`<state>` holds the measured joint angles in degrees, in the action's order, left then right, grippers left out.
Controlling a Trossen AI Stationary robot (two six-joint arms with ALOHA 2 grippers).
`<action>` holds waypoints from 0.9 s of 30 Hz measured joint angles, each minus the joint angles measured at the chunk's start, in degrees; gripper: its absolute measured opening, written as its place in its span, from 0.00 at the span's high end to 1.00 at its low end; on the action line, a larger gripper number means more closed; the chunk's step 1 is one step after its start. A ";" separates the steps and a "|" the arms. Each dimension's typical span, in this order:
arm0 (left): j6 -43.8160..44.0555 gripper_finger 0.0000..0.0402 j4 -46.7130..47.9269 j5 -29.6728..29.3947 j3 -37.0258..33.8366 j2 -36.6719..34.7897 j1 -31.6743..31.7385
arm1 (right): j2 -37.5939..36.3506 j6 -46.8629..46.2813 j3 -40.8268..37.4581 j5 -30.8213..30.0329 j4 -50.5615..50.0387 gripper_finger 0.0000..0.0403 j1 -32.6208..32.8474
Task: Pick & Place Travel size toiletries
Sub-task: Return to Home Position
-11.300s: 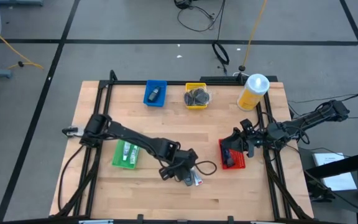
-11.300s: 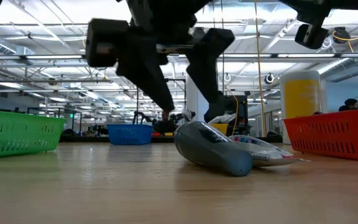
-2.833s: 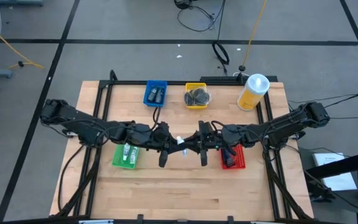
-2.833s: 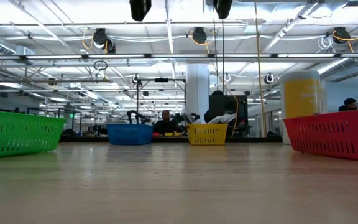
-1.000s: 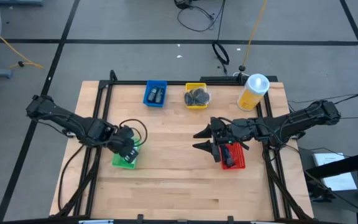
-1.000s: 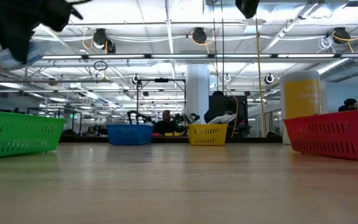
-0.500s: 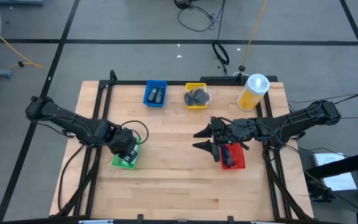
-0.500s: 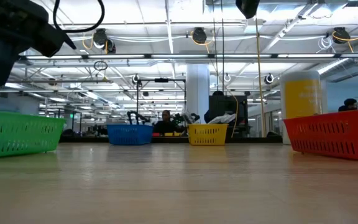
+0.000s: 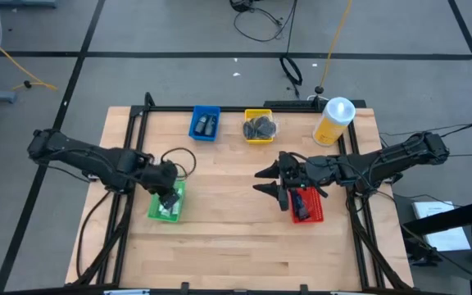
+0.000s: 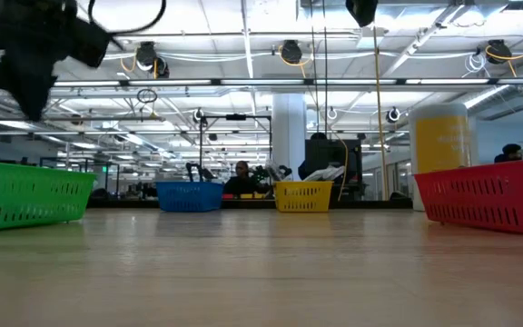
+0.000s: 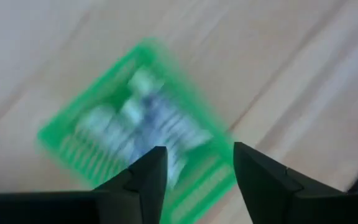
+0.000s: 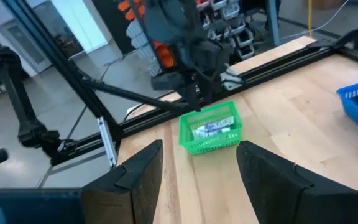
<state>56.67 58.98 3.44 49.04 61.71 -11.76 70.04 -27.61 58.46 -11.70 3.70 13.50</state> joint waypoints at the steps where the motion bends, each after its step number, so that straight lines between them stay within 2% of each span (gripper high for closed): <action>1: -2.25 0.56 -2.05 -0.72 0.00 -1.42 0.31 | -0.02 0.19 0.00 -0.55 0.24 0.51 0.00; 7: -13.95 0.72 -9.48 -7.68 0.02 -11.64 2.31 | -0.03 2.54 0.00 -2.20 2.12 0.56 -0.28; 14: -24.51 0.97 -9.14 -11.53 0.02 -22.71 6.65 | -2.44 1.34 0.00 -1.95 2.03 0.68 -2.06; 21: -33.37 0.99 -9.74 -13.06 -0.55 -31.03 9.47 | -8.82 5.07 0.02 -1.77 -2.19 0.84 -3.82; 27: -35.46 0.99 -15.43 -16.85 -7.63 -39.97 9.63 | -15.98 9.90 -0.12 -1.80 -10.38 0.99 -4.55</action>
<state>21.21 43.55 -13.41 41.41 21.74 -2.13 54.06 -17.70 58.34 -13.50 -6.68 8.95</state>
